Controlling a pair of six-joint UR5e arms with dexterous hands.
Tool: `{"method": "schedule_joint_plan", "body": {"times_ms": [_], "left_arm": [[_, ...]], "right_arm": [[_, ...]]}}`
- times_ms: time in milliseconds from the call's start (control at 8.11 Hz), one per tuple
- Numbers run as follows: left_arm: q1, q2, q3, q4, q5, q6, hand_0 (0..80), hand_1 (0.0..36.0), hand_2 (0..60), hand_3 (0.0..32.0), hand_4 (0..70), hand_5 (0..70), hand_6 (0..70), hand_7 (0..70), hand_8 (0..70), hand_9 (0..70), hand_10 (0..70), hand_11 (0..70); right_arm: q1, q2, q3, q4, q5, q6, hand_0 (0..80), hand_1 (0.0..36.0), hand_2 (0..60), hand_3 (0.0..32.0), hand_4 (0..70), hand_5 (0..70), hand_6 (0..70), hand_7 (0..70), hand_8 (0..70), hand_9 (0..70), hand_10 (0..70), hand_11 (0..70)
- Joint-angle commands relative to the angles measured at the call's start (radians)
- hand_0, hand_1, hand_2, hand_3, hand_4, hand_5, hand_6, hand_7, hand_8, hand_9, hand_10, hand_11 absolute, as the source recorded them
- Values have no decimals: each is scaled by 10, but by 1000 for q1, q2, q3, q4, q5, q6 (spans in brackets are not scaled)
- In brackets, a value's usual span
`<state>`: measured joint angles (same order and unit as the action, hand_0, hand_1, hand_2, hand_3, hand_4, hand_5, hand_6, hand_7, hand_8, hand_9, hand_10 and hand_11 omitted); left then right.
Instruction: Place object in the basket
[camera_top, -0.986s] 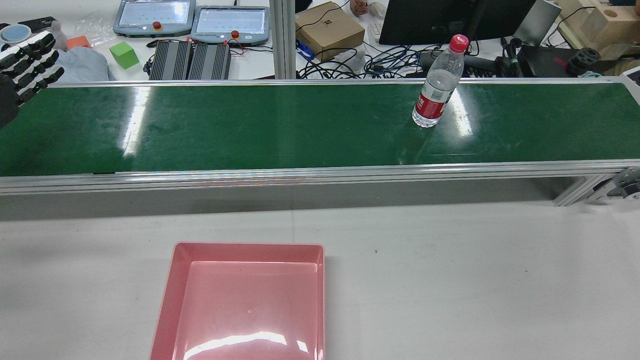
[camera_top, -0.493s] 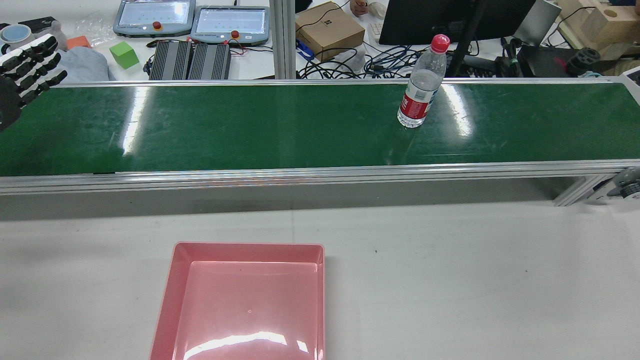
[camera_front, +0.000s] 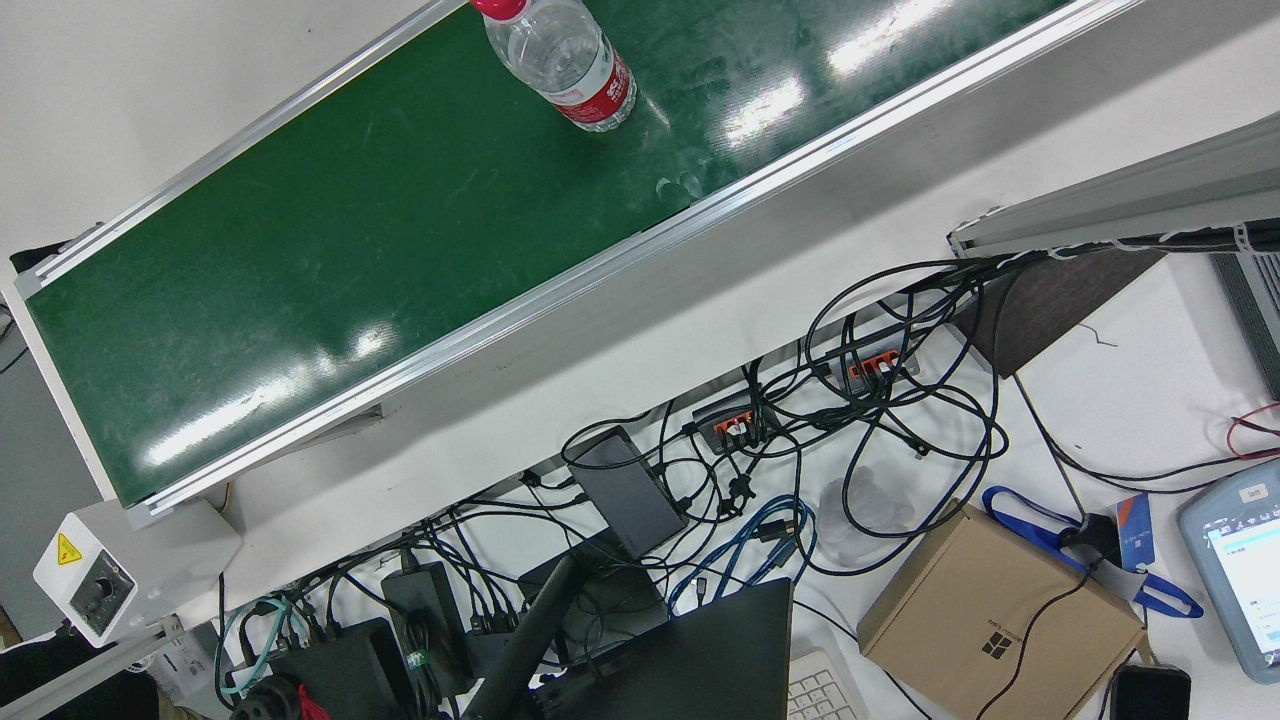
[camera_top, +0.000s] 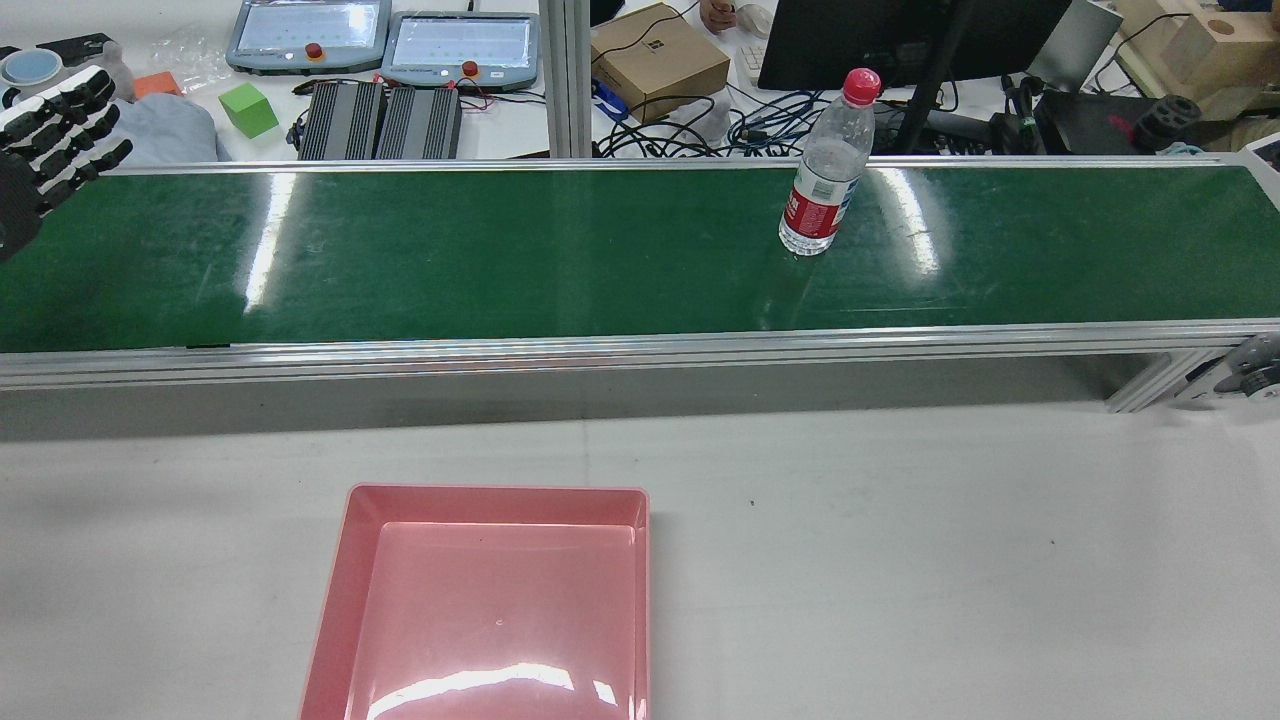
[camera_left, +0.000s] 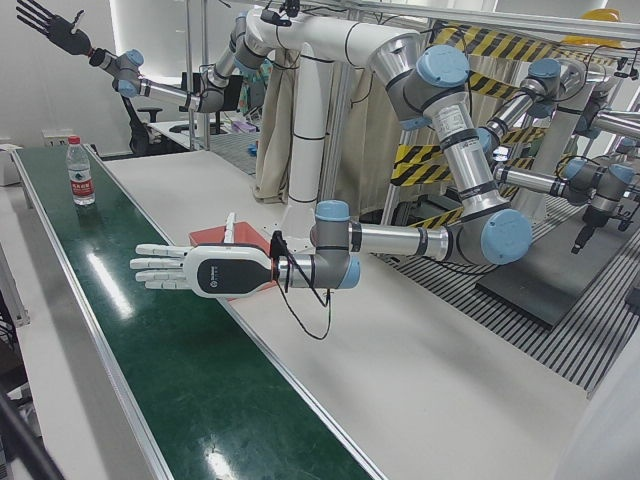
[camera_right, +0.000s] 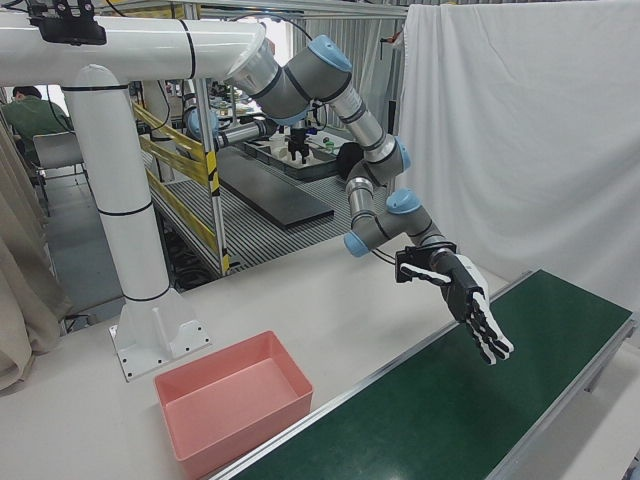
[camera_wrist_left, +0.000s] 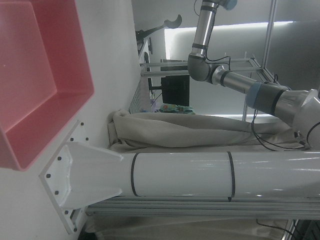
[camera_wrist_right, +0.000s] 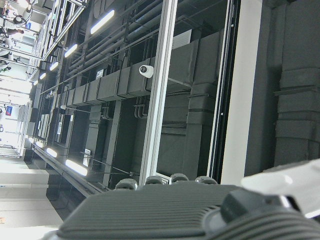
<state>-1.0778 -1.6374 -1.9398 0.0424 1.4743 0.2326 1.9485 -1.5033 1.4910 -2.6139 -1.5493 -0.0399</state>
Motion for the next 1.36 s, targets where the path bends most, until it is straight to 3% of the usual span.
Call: {"method": "schedule_joint_plan", "body": {"times_ms": [0, 616, 1233], "left_arm": [[-2, -1, -2, -1, 0, -2, 482, 7, 0, 4, 101, 28, 0, 0, 2, 0, 41, 67], [-1, -2, -2, -1, 0, -2, 480, 10, 0, 0, 127, 44, 0, 0, 19, 1, 43, 69], [-7, -1, -1, -1, 0, -7, 477, 1, 0, 0, 110, 38, 0, 0, 13, 1, 41, 66]], "right_arm": [[0, 0, 0, 0, 0, 0, 0, 0, 0, 0, 0, 0, 0, 0, 0, 0, 0, 0], [0, 0, 0, 0, 0, 0, 0, 0, 0, 0, 0, 0, 0, 0, 0, 0, 0, 0], [0, 0, 0, 0, 0, 0, 0, 0, 0, 0, 0, 0, 0, 0, 0, 0, 0, 0]]}}
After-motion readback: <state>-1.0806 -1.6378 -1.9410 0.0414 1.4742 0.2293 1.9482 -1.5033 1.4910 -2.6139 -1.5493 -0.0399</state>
